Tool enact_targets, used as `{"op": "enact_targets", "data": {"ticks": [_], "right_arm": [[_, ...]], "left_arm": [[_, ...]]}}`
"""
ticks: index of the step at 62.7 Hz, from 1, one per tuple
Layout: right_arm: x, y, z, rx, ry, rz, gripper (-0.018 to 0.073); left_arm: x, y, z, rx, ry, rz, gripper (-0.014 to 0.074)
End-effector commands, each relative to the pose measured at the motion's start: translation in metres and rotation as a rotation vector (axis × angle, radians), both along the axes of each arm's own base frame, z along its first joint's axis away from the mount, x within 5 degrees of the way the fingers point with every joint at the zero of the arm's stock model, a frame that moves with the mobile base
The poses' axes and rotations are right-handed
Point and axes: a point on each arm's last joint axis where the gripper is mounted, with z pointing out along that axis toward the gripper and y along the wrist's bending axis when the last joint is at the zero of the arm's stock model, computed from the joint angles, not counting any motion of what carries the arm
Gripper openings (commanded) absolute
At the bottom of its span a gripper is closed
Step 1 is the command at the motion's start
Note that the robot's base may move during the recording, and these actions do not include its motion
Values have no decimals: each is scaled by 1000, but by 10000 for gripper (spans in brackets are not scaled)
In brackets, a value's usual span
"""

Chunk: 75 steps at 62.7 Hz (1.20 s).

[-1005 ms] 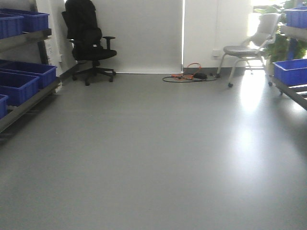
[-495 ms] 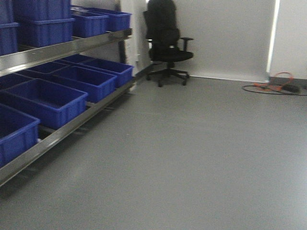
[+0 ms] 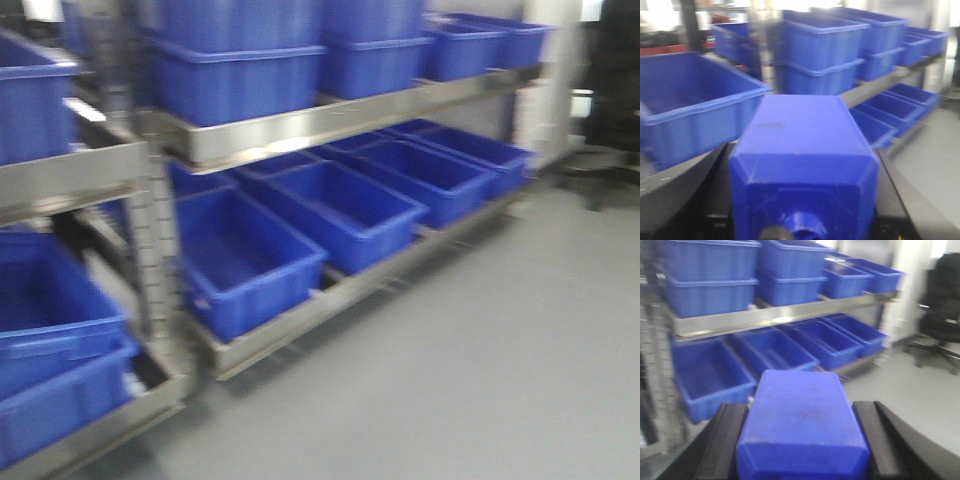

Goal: Pick and sort blue part to right shelf
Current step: 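Turn the base toward the shelf of blue bins and approach it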

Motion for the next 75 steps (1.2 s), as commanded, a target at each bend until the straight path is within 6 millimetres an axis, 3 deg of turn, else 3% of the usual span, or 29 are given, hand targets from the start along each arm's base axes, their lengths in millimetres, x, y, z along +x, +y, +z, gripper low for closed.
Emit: {"op": "enact_targets", "data": {"ticks": [1,75], "right_arm": [[-1,-1,17,-5,-111,-13,426],[-1,-1,17,-5,-111,-13,426]], "left_arm": [[-1,1,17,-14,-110,9,331],[-1,1,17,-14,-110,9,331]]}}
